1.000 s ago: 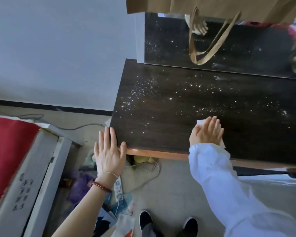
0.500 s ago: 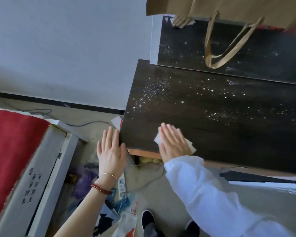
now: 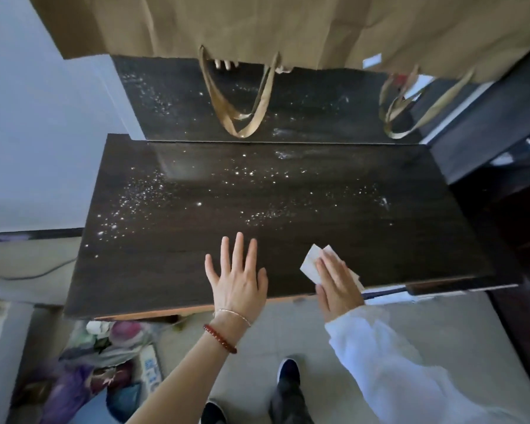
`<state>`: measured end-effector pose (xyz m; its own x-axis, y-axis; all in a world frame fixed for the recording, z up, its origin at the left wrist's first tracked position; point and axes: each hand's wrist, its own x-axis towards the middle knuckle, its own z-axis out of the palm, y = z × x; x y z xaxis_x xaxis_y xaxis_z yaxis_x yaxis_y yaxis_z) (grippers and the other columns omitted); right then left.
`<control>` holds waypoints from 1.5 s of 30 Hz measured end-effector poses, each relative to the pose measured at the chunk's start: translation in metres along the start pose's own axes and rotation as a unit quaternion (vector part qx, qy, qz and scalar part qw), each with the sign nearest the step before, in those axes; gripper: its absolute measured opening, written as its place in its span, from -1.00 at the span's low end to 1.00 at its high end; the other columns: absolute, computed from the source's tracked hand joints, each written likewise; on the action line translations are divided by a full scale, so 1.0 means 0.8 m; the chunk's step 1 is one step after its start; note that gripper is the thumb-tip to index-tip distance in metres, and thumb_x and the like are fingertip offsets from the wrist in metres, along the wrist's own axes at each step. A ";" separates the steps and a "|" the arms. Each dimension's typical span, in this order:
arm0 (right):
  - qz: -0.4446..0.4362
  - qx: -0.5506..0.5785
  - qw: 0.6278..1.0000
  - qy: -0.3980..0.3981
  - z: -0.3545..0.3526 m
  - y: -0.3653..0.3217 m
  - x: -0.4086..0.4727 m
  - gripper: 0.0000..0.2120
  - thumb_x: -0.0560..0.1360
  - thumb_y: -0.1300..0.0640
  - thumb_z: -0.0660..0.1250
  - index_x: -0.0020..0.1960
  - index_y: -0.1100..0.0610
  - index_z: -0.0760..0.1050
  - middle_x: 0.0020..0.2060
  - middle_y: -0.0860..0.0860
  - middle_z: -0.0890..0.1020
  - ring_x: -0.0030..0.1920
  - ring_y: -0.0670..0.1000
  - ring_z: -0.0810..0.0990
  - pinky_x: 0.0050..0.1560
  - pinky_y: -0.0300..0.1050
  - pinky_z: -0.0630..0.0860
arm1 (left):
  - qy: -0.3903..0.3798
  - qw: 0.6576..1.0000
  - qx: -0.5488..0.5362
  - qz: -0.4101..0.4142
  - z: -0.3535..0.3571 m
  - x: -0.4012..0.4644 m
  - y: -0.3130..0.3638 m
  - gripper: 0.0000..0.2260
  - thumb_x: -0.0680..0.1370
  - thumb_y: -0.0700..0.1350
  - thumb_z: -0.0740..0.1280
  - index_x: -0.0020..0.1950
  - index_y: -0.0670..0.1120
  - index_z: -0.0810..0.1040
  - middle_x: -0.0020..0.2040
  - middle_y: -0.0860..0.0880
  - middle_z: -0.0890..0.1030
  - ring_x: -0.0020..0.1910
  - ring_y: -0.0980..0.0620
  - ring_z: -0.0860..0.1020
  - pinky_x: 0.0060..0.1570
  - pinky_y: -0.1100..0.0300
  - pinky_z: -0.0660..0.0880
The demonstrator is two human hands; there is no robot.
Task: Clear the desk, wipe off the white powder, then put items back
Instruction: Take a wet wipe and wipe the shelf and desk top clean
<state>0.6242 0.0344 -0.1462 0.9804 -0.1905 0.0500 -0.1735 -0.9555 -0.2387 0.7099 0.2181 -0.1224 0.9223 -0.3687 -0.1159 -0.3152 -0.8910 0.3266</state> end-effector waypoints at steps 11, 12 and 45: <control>0.319 -0.012 0.948 -0.018 -0.056 0.190 0.110 -0.39 0.54 -0.06 -0.07 0.39 0.39 0.14 0.35 0.41 0.25 0.37 0.37 0.21 0.36 0.29 0.16 | 0.038 0.993 0.061 -0.095 0.040 0.024 0.063 -0.48 0.49 0.10 -0.02 0.39 -0.03 0.32 0.42 -0.11 0.33 0.43 -0.14 0.19 0.36 -0.24 -0.02; 0.326 -0.021 0.944 -0.048 -0.058 0.186 0.126 -0.39 0.56 -0.10 -0.11 0.45 0.29 0.01 0.44 0.32 0.11 0.44 0.30 0.05 0.43 0.23 -0.02 | 0.042 0.992 0.064 -0.098 0.041 0.024 0.062 -0.49 0.49 0.10 -0.01 0.39 -0.03 0.33 0.42 -0.11 0.33 0.43 -0.14 0.20 0.36 -0.24 -0.02; 0.175 -0.082 0.978 -0.077 -0.044 0.165 0.213 -0.47 0.60 -0.06 -0.10 0.47 0.00 -0.27 0.49 0.03 -0.19 0.48 0.08 -0.19 0.48 0.02 -0.20 | 0.102 0.981 0.027 -0.161 0.031 0.041 0.068 -0.50 0.47 0.11 0.00 0.28 -0.09 0.44 0.35 -0.09 0.42 0.35 -0.14 0.27 0.33 -0.26 0.07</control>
<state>0.7650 -0.1317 -0.1354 0.8582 -0.4891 -0.1561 -0.5021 -0.8630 -0.0563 0.7176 0.1513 -0.1318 0.9999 -0.0098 -0.0122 -0.0064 -0.9676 0.2522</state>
